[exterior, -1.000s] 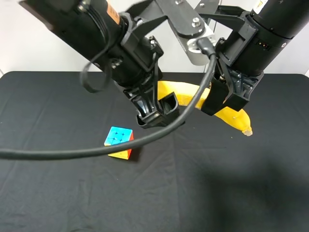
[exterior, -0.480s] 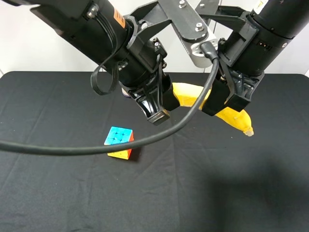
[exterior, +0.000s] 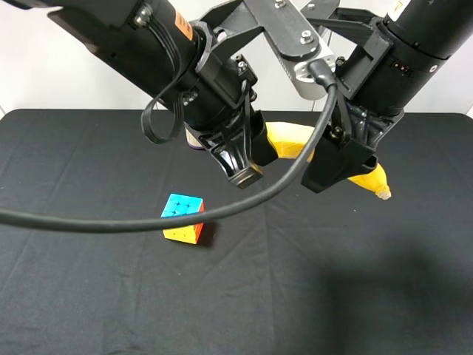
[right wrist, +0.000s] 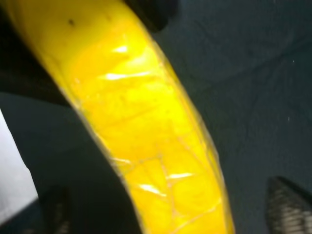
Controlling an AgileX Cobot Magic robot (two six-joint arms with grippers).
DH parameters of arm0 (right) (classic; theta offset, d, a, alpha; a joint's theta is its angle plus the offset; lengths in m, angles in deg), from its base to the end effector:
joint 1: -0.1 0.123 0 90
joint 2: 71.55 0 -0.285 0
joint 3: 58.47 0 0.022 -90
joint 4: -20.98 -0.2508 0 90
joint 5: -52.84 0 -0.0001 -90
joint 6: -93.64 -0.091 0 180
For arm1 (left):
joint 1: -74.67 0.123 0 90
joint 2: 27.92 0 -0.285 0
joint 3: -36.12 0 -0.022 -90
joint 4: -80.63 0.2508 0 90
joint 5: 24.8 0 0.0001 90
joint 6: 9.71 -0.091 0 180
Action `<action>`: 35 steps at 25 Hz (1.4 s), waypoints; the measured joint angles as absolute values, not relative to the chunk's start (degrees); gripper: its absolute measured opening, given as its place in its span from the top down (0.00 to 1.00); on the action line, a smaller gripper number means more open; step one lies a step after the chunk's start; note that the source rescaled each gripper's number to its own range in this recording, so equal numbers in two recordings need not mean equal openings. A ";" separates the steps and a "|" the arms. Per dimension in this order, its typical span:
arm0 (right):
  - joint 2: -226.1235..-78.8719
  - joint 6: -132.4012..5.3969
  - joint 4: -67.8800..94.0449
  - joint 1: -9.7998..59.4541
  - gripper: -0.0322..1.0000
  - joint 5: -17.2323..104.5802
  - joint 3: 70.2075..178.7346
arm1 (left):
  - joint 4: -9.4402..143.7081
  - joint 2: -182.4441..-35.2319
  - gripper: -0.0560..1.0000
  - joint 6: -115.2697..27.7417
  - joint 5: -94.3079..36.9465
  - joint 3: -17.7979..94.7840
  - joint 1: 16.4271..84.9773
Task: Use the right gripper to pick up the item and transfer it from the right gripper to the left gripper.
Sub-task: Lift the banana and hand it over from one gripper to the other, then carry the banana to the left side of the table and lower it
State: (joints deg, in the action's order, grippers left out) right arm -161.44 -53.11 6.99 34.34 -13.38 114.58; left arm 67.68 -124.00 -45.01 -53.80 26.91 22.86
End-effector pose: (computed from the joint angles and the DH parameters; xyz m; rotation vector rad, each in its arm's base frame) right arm 0.2183 0.1730 0.3153 -1.4940 2.4031 0.3420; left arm 0.2045 -0.2759 0.2989 1.4897 1.8263 -0.3675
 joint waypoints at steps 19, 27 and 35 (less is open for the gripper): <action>-156.52 -60.69 8.59 34.34 0.00 -16.67 117.94 | 67.68 -124.00 0.94 -45.01 -53.65 26.91 22.86; -149.16 -68.38 10.23 34.34 0.00 -16.73 116.73 | 67.68 -124.00 0.94 -45.01 -53.65 26.91 22.86; -137.41 -78.27 16.83 34.34 0.00 -16.79 109.54 | 67.68 -124.00 0.94 -45.01 -53.65 26.91 22.86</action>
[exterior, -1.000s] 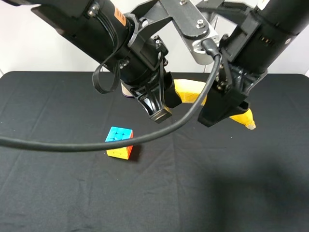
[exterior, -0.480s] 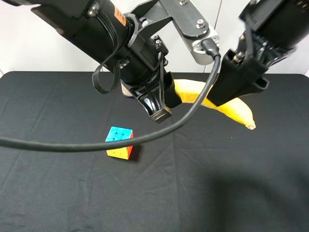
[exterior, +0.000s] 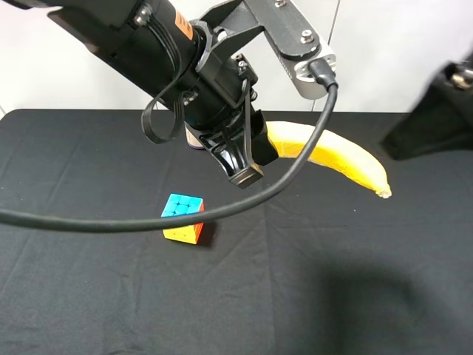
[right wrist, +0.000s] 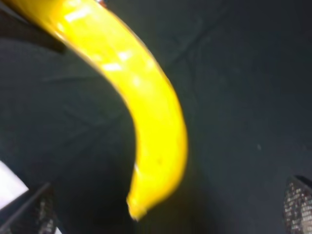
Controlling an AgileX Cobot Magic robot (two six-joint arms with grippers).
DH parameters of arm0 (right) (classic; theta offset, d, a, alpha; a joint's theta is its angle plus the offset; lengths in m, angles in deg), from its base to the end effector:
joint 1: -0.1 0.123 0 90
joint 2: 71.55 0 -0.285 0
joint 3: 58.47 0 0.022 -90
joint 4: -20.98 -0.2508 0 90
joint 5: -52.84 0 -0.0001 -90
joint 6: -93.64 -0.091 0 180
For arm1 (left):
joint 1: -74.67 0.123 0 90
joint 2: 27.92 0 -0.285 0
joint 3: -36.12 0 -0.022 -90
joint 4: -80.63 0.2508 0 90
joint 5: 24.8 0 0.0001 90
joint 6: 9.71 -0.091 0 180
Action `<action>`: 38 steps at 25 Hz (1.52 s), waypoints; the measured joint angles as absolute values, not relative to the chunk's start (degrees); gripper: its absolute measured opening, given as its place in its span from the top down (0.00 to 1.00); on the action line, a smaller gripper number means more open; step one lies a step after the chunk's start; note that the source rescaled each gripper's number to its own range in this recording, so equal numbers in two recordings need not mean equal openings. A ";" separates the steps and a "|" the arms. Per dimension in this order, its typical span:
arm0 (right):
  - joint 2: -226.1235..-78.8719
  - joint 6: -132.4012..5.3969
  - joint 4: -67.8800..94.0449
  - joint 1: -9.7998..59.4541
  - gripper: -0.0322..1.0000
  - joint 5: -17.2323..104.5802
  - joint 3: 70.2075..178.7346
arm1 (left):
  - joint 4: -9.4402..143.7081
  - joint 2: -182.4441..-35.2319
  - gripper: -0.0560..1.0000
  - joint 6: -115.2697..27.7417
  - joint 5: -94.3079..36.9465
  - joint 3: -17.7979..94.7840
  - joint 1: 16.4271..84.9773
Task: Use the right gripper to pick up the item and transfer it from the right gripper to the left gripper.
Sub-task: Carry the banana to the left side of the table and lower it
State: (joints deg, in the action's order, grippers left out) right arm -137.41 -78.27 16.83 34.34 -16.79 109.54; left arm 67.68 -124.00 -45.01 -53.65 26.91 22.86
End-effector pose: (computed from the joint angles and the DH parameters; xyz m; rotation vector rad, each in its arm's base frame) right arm 0.1394 0.1023 0.3808 -0.9296 2.4205 0.2662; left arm 0.2046 -0.2760 0.2991 1.4878 1.8245 -0.3675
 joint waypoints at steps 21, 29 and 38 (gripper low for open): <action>-95.52 -96.86 31.04 34.34 0.00 -16.91 80.87 | 67.68 -124.00 0.94 -45.01 -53.65 26.91 22.86; -81.52 -95.26 27.91 34.34 0.00 -12.25 75.52 | 67.68 -124.00 0.94 -45.01 -53.51 26.91 22.86; -78.94 -91.33 25.35 34.34 0.00 -10.40 74.43 | 67.68 -124.00 0.94 -45.01 -53.50 26.91 22.86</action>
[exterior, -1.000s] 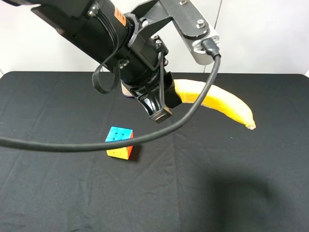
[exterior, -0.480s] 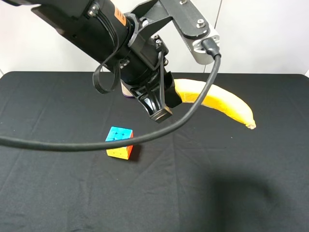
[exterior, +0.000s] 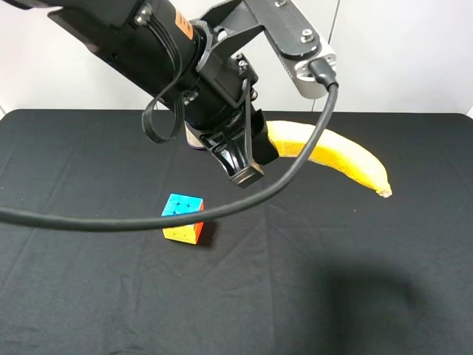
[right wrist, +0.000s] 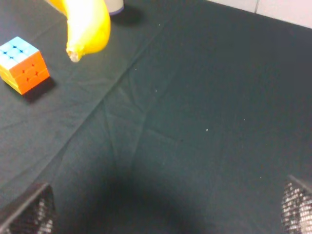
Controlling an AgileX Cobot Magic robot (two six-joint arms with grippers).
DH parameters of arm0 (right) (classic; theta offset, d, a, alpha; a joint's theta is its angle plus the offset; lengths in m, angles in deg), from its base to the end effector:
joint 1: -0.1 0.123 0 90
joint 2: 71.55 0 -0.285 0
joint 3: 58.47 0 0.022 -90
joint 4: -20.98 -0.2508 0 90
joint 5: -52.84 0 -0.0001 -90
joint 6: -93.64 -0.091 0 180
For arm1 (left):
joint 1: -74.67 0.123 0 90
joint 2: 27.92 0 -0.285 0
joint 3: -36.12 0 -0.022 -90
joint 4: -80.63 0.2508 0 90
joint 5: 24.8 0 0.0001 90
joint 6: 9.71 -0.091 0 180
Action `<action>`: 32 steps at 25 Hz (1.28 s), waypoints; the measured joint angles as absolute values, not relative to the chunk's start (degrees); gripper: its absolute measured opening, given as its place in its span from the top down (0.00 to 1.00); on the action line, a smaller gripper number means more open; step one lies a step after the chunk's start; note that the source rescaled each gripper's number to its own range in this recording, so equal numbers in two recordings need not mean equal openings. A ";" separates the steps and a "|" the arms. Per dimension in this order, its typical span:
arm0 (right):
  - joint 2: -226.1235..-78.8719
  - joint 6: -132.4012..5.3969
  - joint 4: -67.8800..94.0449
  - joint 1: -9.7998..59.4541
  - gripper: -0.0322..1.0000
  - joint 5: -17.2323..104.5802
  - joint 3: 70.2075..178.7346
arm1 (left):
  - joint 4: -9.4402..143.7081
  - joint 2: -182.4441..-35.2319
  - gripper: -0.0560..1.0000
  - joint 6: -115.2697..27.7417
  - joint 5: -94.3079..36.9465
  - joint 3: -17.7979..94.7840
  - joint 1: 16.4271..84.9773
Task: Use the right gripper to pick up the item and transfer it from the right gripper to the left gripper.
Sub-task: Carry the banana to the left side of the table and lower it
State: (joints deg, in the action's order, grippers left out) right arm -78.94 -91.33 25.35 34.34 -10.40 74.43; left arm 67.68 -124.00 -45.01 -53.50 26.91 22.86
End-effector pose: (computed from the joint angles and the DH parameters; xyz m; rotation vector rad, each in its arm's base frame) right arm -0.0055 -0.0112 0.2810 -0.5159 2.0036 0.3327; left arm 0.2047 -0.2761 0.2993 1.4858 1.8227 -0.3675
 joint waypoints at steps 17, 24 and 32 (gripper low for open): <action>-78.94 -90.81 25.35 34.34 0.00 -6.24 72.36 | 67.68 -124.00 0.94 -45.01 -53.50 26.91 22.86; -78.94 -90.81 25.35 32.56 0.00 -6.22 72.36 | 67.68 -124.00 0.94 -45.01 -53.50 26.91 22.86; -78.94 -90.78 25.35 15.50 0.00 -6.16 72.36 | 67.68 -124.00 0.94 -45.01 -53.50 26.91 22.86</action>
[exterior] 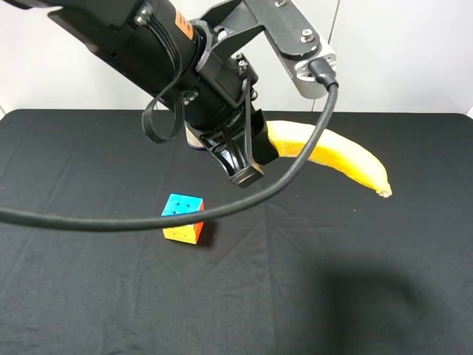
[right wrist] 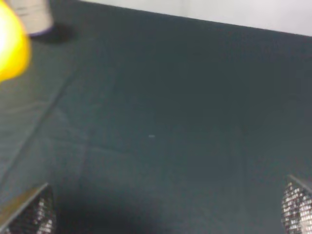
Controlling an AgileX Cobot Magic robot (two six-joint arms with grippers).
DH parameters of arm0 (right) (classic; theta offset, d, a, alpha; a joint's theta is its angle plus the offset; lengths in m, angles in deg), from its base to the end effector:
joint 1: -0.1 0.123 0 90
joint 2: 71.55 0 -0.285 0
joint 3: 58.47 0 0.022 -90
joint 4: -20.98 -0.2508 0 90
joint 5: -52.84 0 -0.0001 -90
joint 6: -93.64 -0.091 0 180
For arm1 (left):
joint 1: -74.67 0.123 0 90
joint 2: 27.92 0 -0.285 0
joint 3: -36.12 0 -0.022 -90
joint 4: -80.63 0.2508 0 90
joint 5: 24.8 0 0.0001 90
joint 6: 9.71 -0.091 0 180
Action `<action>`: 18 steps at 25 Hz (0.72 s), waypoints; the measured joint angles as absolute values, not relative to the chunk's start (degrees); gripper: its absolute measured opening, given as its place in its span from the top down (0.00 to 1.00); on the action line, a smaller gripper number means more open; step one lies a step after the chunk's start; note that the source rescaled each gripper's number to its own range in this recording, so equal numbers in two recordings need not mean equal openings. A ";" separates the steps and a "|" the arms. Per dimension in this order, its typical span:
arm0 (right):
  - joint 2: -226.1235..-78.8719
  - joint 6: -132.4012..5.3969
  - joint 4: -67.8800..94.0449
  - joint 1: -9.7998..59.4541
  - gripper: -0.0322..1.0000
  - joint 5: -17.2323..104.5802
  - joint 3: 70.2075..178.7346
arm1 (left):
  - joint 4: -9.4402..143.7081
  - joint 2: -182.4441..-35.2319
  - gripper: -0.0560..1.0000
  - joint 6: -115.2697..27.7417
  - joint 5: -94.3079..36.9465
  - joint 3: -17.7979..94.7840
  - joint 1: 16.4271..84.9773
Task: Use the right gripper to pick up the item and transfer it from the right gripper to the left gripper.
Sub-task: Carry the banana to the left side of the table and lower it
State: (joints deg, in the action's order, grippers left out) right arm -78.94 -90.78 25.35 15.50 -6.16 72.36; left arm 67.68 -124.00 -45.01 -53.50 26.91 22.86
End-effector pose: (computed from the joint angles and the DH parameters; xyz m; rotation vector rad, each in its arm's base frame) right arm -0.0018 -0.0067 0.2771 -0.1910 2.0079 0.1292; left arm 0.2047 -0.2761 0.2993 1.4858 1.8227 -0.3675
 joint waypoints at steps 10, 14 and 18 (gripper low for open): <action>-78.94 -90.74 25.35 4.64 0.00 -6.11 72.36 | 71.13 -124.00 0.94 -42.88 -55.21 27.51 22.86; -78.94 -90.74 25.35 4.64 0.00 -6.11 72.36 | 78.05 -124.00 0.94 -36.14 -58.20 29.81 22.86; -78.94 -90.74 25.35 4.64 0.00 -6.06 72.36 | 85.41 -124.00 0.94 -28.62 -61.84 32.03 22.86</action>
State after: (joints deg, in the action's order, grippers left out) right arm -78.94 -90.74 25.35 4.64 -6.06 72.36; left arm 85.41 -124.00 -28.62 -61.84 32.03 22.86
